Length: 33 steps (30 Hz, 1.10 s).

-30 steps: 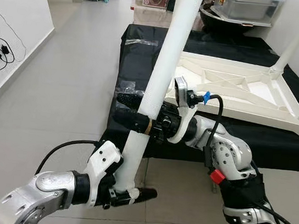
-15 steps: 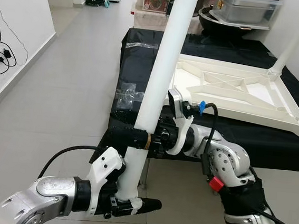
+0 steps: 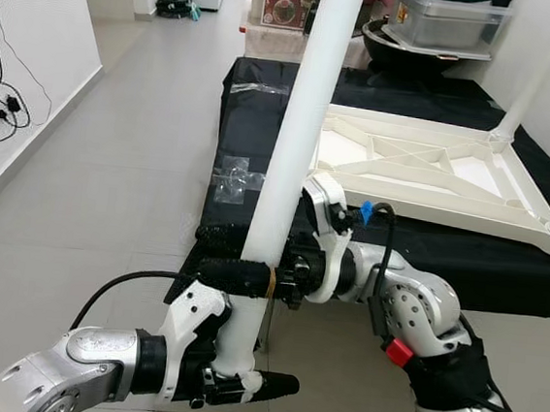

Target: Building children table

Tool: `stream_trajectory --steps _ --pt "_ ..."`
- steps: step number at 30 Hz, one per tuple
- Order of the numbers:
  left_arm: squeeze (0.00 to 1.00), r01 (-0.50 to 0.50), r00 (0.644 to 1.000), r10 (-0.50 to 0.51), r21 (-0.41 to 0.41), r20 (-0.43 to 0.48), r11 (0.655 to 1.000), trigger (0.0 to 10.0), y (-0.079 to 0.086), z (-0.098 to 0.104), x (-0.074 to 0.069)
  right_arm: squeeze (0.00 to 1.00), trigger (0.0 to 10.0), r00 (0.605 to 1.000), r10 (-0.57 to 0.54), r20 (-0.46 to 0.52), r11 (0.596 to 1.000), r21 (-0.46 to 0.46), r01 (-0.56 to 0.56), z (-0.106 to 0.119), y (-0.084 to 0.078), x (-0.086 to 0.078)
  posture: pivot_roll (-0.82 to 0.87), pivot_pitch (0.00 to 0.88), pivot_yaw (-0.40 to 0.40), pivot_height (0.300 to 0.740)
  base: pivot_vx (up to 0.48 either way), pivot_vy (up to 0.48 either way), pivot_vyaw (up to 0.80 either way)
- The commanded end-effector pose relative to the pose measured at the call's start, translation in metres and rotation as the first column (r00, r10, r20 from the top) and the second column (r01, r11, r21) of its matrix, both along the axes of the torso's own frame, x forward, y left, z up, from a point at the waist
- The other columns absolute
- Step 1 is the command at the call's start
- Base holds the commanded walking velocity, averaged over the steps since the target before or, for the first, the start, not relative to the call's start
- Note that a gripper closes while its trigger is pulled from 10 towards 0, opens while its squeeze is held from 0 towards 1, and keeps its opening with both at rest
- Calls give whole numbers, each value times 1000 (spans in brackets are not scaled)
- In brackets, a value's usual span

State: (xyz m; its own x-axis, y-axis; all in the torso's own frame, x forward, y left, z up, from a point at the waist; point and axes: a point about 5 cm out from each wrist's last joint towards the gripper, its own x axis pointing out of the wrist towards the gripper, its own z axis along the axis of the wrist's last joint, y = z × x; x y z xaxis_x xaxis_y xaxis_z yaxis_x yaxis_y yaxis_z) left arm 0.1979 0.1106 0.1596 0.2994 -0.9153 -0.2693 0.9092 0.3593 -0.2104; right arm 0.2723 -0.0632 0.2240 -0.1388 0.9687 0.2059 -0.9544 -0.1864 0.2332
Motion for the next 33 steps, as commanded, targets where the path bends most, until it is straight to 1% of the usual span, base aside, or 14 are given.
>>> stream_trajectory --steps 1,8,15,16,21,22,23,25,28,29,30,31,32,33 --pt "0 24 1000 -24 12 3 1000 10000 0 1 -3 0 0 998 65 8 998 12 -65 3 5 -9 139 91 -16 740 0 0 0" --pt "0 20 1000 -20 15 -7 1000 10000 2 -1 -2 0 0 997 79 5 996 37 -79 6 9 -12 134 90 -13 740 0 0 0" --pt "0 -8 1000 10 51 -29 999 10000 4 -5 0 0 0 997 72 -1 996 46 -72 7 8 -11 135 91 -16 740 0 0 0" --pt "1000 -15 1000 16 41 -23 999 10000 3 -4 1 0 0 998 66 0 997 47 -66 7 8 -10 137 88 -16 740 0 0 0" --pt "1000 -29 1000 30 30 -1 999 10000 4 -2 1 0 0 999 45 7 998 45 -46 8 6 -7 139 80 -15 740 0 0 0" --pt "1000 -50 999 49 44 10 998 10000 6 -3 1 0 0 999 30 15 999 43 -30 9 3 -4 139 80 -15 740 0 0 0" --pt "1000 -50 999 49 44 10 998 10000 6 -3 1 0 0 999 30 15 999 43 -30 9 3 -4 139 80 -15 740 0 0 0" --pt "1000 -99 994 93 111 58 989 10000 14 -8 4 0 0 999 -36 39 999 33 34 11 -4 6 141 73 -13 740 0 0 0" --pt "1000 -109 992 101 129 71 986 10000 16 -9 5 0 0 998 -51 45 998 31 50 12 -6 8 141 71 -13 740 0 0 0" --pt "0 -158 985 149 121 81 980 10000 21 -9 6 0 0 984 -167 53 986 24 166 13 -17 23 144 64 -17 740 0 0 0" --pt "0 -215 974 204 117 102 970 10000 26 -7 8 0 0 956 -288 58 958 25 287 15 -30 38 146 61 -19 740 0 0 0" --pt "0 -215 974 204 117 102 970 10000 26 -7 8 0 0 956 -288 58 958 25 287 15 -30 38 146 61 -19 740 0 0 0" --pt "0 -255 963 242 114 116 960 10000 30 -7 9 0 0 928 -368 60 930 28 367 17 -40 48 146 61 -19 740 0 0 0" --pt "0 -325 940 308 110 150 939 10000 35 -6 13 0 0 888 -455 67 890 25 454 18 -52 57 151 55 -24 740 0 0 0"
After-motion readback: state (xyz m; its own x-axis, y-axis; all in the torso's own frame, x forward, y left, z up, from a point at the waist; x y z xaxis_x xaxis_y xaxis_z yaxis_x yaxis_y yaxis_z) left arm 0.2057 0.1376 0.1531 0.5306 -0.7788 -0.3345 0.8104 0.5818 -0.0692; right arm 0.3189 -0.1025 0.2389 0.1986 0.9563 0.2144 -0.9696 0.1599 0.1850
